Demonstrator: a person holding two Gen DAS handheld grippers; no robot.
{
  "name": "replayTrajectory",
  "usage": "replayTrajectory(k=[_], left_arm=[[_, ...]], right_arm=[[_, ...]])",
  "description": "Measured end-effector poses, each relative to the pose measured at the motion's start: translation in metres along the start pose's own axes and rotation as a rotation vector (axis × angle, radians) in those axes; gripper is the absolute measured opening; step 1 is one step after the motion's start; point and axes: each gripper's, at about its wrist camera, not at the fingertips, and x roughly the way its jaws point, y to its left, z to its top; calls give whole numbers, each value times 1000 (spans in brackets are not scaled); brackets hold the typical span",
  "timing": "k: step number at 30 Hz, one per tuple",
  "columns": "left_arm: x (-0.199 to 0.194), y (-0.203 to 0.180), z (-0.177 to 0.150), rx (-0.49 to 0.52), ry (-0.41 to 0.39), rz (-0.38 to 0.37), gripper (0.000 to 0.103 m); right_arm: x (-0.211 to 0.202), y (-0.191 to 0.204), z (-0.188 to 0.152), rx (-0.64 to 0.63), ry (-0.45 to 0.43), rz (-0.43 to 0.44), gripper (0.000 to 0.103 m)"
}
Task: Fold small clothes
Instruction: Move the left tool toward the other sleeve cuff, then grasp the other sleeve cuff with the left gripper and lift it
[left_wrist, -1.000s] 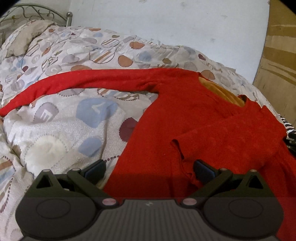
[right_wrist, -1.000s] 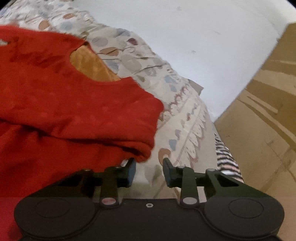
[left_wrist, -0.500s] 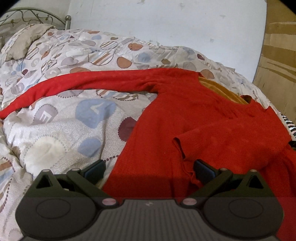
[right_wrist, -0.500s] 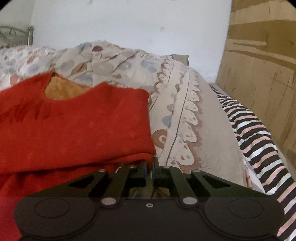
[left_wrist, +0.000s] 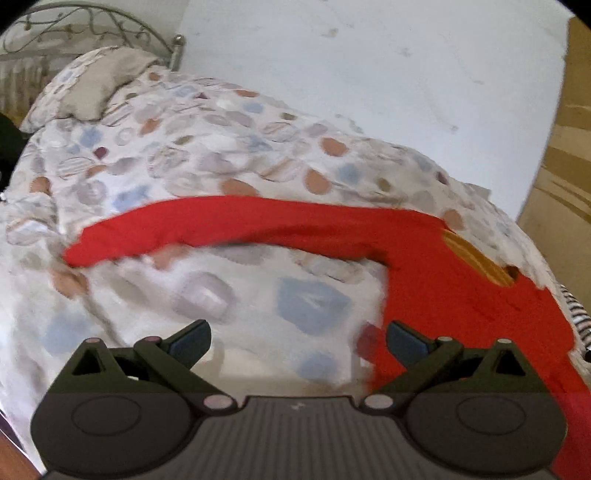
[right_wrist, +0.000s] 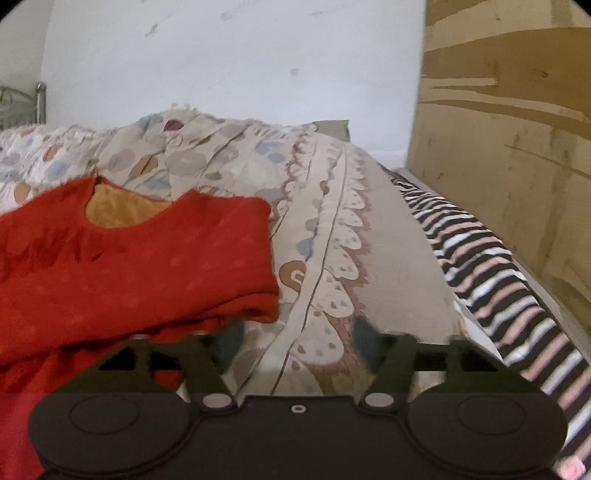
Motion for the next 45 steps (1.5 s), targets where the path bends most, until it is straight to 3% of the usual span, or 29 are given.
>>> replayTrajectory(k=[3, 6, 10, 15, 17, 20, 21, 22, 24, 27, 31, 36, 40, 45], left_arm=[[14, 41, 16, -64, -14, -15, 103], [38, 86, 29, -233, 23, -25, 103], [70, 133, 44, -418, 123, -30, 103], [82, 172, 52, -591, 6, 25, 102], [86, 187, 51, -695, -38, 71, 96], [91, 205, 48, -815, -84, 99, 79], [93, 209, 48, -828, -97, 108, 70], [93, 211, 49, -830, -114, 120, 51], [91, 211, 53, -805, -128, 174, 21], [87, 204, 63, -762, -181, 183, 16], [75, 179, 95, -589, -286, 171, 14], [49, 127, 142, -328, -415, 95, 14], [27, 68, 167, -108, -489, -14, 14], [-3, -18, 161, 192, -502, -194, 14]], right_arm=[[-28, 5, -1, 44, -35, 68, 101], [-55, 17, -3, 62, -60, 163, 102], [-81, 35, -12, 131, -16, 289, 102], [-96, 64, -37, 111, 47, 342, 102], [-97, 75, -48, 80, 77, 342, 102], [-99, 88, -59, 33, 98, 340, 102], [-100, 91, -60, 11, 88, 331, 102], [-102, 93, -62, -2, 83, 326, 102], [-101, 93, -61, 0, 87, 327, 102], [-102, 87, -58, 27, 85, 337, 102], [-105, 81, -56, 45, 71, 335, 102], [-113, 79, -57, 41, 43, 333, 102], [-119, 77, -57, 47, 17, 330, 102], [-128, 68, -56, 56, -63, 275, 102]])
